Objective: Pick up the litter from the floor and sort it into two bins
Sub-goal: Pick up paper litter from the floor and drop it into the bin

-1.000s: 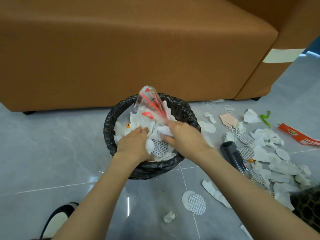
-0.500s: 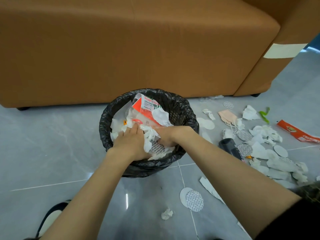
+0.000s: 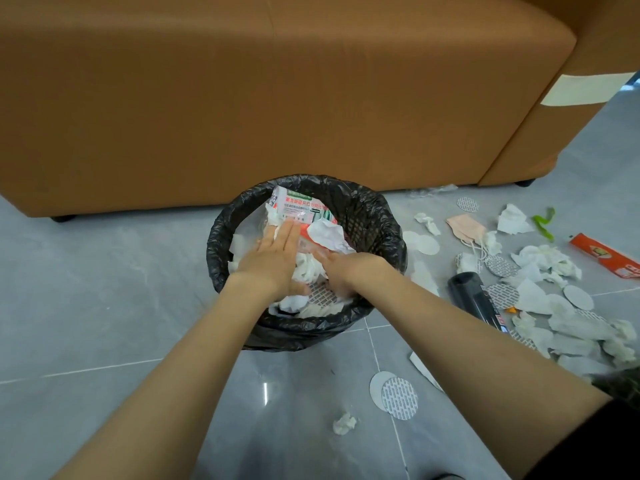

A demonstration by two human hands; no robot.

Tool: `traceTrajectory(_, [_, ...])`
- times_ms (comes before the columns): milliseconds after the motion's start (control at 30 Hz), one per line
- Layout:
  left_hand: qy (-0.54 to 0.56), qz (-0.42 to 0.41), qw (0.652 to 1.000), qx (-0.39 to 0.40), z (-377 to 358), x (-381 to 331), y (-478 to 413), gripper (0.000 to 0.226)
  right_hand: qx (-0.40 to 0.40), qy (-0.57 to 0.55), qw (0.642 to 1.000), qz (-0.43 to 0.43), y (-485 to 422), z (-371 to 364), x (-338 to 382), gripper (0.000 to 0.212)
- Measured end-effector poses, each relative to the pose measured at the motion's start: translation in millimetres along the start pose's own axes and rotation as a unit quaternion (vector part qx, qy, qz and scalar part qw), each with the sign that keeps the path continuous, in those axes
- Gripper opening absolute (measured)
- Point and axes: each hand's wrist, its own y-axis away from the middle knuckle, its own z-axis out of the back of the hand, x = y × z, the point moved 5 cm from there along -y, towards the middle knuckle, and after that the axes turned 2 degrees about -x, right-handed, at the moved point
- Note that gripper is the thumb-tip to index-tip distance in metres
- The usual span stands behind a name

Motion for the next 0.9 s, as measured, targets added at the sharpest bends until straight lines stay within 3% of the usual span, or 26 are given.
traceTrajectory(200, [0.002,0.023,0.997,0.072,-17,6,-15,0.103,-0.003,-0.004,1.0,0.028,-14,-10,-6,0.083])
traceTrajectory(533, [-0.066,0.046,0.991,0.108,-27,12,-17,0.093,0.021,-0.079,0.995,0.06,-8,-5,0,0.081])
traceTrajectory(633, [-0.096,0.048,0.992,0.073,-19,3,-14,0.091,-0.023,-0.043,0.997,0.051,8,-2,-1,0.085])
traceTrajectory(800, [-0.126,0.025,0.992,-0.02,0,-4,0,0.088,-0.144,-0.025,0.989,0.029,46,17,-13,0.048])
traceTrajectory(900, [-0.117,0.031,0.99,-0.073,13,-5,10,0.094,-0.222,-0.053,0.972,0.05,68,26,-17,0.048])
